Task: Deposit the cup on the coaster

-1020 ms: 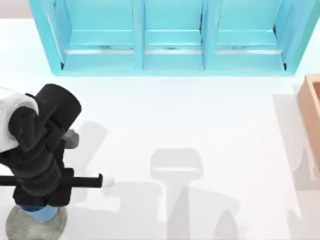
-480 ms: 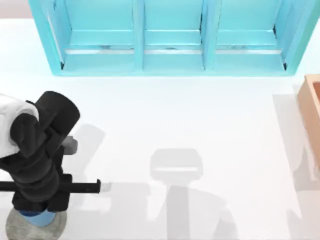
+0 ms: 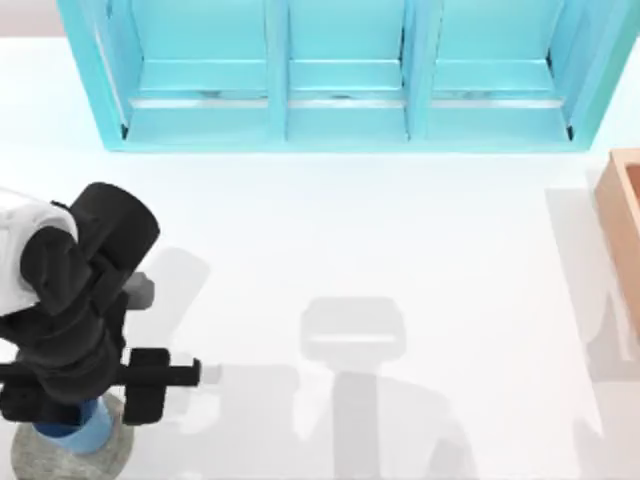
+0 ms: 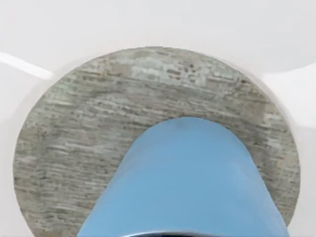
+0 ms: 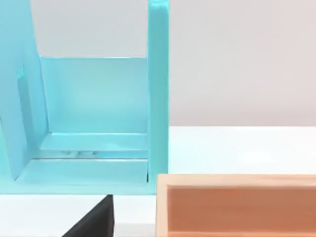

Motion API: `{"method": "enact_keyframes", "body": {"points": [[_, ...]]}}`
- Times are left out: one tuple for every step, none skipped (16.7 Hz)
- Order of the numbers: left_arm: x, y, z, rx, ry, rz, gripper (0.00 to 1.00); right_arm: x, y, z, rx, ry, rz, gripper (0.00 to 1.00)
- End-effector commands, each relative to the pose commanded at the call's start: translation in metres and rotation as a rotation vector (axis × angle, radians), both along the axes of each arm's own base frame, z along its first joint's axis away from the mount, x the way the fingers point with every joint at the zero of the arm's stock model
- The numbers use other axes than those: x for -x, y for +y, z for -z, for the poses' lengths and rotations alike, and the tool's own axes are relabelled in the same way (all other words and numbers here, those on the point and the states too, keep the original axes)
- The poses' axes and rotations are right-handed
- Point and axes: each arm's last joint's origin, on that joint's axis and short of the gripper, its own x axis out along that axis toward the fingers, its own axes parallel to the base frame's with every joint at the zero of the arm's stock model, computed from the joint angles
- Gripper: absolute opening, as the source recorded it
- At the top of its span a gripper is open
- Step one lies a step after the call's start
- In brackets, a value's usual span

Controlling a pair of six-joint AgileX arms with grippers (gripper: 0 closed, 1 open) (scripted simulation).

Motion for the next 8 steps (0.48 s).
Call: {"method": "enact_keyframes", "body": {"points": [[0.0, 0.0, 0.0, 0.0, 0.0, 0.0, 0.9, 0.0, 0.0, 0.0, 0.0, 0.0, 0.0, 1.0], [0.0, 0.0, 0.0, 0.0, 0.0, 0.0, 0.98, 0.0, 0.0, 0.0, 0.0, 0.0, 0.0, 1.0], [0.0, 0.0, 0.0, 0.0, 0.0, 0.0, 1.0, 0.0, 0.0, 0.0, 0.0, 0.0, 0.0, 1.0], [0.0, 0.0, 0.0, 0.0, 0.0, 0.0, 1.0, 0.0, 0.0, 0.0, 0.0, 0.0, 0.0, 1.0], [0.0, 0.0, 0.0, 0.0, 0.0, 0.0, 1.0, 0.0, 0.0, 0.0, 0.0, 0.0, 0.0, 1.0], [0.0, 0.0, 0.0, 0.0, 0.0, 0.0, 1.0, 0.0, 0.0, 0.0, 0.0, 0.0, 0.0, 1.0], [0.0, 0.0, 0.0, 0.0, 0.0, 0.0, 1.0, 0.0, 0.0, 0.0, 0.0, 0.0, 0.0, 1.0], [0.0, 0.0, 0.0, 0.0, 0.0, 0.0, 1.0, 0.0, 0.0, 0.0, 0.0, 0.0, 0.0, 1.0]]}}
